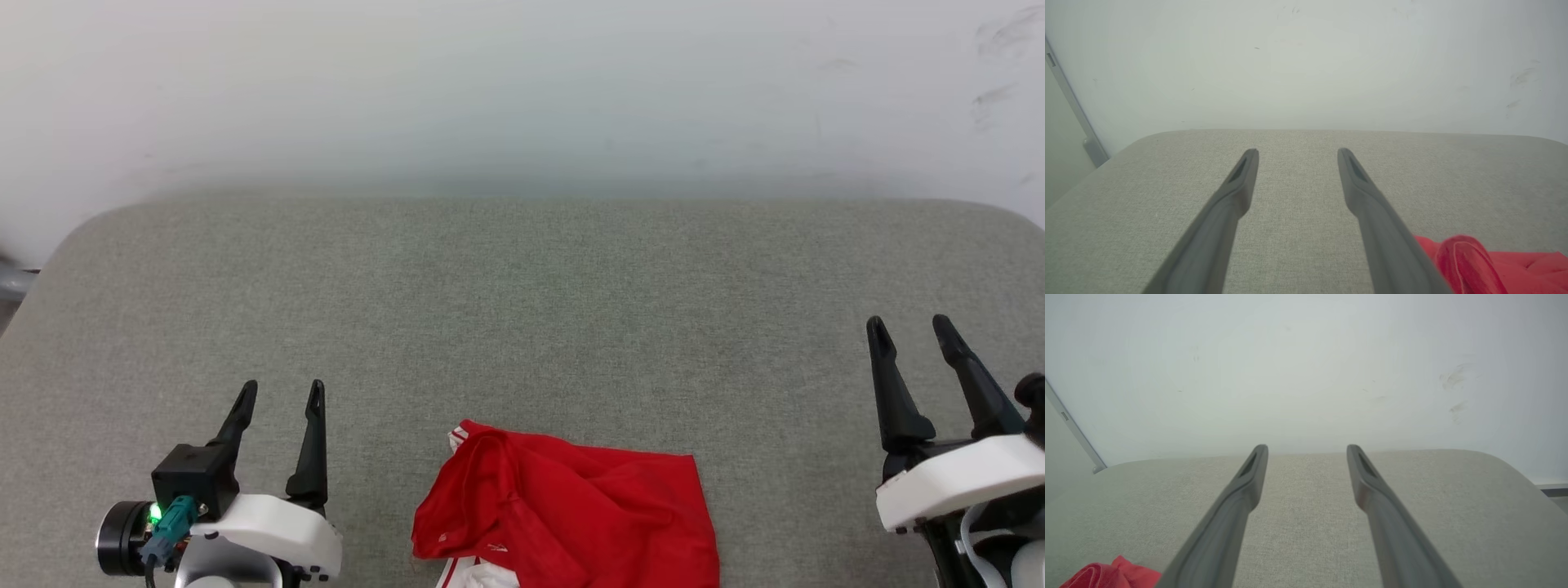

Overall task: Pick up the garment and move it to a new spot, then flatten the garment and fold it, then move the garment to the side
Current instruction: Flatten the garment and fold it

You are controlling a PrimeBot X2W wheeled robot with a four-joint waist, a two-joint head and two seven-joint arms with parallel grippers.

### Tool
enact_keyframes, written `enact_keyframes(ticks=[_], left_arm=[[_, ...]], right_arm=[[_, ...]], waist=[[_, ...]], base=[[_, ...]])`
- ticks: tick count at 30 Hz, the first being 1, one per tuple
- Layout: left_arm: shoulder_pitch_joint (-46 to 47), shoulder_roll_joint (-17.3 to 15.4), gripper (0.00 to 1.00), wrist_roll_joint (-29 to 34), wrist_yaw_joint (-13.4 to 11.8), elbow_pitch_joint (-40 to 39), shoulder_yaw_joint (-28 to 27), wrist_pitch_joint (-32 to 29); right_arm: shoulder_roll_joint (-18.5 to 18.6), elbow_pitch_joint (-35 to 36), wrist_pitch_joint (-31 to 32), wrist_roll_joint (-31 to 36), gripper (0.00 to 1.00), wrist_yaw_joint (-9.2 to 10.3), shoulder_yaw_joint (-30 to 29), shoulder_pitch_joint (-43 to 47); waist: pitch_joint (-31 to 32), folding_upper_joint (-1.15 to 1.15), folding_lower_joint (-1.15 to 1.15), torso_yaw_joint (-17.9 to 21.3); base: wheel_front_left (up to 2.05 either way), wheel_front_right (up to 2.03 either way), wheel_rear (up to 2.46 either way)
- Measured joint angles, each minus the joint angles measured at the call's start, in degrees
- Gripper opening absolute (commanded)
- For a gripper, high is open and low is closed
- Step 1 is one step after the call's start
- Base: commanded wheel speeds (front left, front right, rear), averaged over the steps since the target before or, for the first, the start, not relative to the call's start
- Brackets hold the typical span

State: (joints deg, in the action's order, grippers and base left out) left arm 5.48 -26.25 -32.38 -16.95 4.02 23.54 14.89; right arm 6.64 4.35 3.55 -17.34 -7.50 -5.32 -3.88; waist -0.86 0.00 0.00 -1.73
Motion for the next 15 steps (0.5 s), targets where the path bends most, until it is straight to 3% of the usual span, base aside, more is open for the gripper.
enact_keyframes(ticks=[5, 15], left_arm=[[-1.22, -0.07, 1.00, 0.51, -0.29, -0.15, -0.08, 0.01], [-2.99, -0.07, 1.00, 1.38, -0.48, 0.16, 0.11, 0.01]], right_arm=[[-1.72, 4.75, 0.53, 5.11, 1.00, 0.00, -0.92, 4.72], [-3.38, 5.89, -0.41, 8.44, 1.00, 0.00, 0.25, 10.83]], waist=[[1.36, 0.00, 0.00, 0.77], [2.64, 0.00, 0.00, 1.83]], base=[[0.00, 0.00, 0.00], [0.00, 0.00, 0.00]])
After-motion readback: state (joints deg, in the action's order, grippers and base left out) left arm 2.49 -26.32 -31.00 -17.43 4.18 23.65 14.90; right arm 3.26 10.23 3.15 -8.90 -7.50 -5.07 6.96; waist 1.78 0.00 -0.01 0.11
